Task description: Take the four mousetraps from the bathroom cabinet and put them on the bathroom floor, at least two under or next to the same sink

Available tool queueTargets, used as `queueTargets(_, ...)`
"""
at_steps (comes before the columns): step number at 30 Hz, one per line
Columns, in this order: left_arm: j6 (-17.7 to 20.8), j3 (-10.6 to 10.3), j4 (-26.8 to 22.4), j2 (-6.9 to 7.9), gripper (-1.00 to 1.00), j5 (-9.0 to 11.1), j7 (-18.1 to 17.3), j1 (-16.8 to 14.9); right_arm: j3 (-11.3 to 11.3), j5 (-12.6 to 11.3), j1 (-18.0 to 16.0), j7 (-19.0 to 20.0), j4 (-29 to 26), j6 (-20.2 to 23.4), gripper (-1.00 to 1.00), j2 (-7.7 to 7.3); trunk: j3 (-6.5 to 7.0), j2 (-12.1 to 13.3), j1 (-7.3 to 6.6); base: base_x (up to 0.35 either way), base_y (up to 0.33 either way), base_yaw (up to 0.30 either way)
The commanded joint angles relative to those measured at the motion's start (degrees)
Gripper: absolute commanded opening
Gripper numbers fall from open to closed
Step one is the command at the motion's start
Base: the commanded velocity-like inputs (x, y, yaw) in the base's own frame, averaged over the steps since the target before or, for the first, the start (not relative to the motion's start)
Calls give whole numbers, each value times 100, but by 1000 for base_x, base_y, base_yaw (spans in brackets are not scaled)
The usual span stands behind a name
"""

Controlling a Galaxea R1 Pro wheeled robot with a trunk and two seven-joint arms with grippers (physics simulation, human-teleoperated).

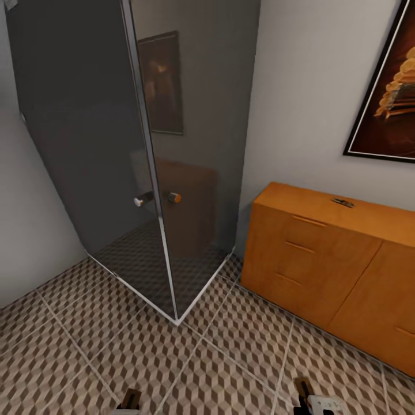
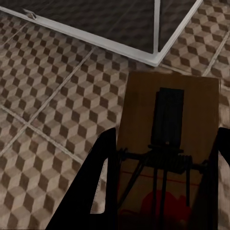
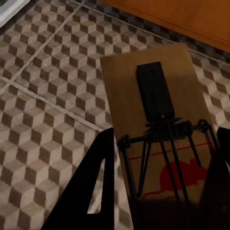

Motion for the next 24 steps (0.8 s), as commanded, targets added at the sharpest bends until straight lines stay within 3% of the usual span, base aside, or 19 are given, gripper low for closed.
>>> queueTargets(1,-24,-47,20,-4,-100,26,28,-8,45,-68,-2,16,1,-22,-100,-4,-5,-3,0,0,0,255)
queueTargets(24,-24,-47,19,-4,-100,26,28,-8,47,-68,-2,16,0,-23,-100,-3,-5,-3,0,0,0,255)
